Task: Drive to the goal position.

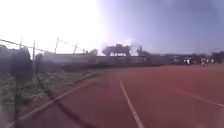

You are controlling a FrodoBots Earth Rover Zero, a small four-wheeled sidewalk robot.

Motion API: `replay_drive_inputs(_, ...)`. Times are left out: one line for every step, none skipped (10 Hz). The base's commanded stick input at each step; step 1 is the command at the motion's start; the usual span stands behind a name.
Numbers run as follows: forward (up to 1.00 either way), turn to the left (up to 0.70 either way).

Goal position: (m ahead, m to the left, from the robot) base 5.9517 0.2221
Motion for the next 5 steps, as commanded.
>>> replay_drive_inputs(0.5, 0.0)
replay_drive_inputs(0.5, 0.0)
replay_drive_inputs(0.5, 0.0)
replay_drive_inputs(0.5, 0.0)
replay_drive_inputs(0.5, 0.0)
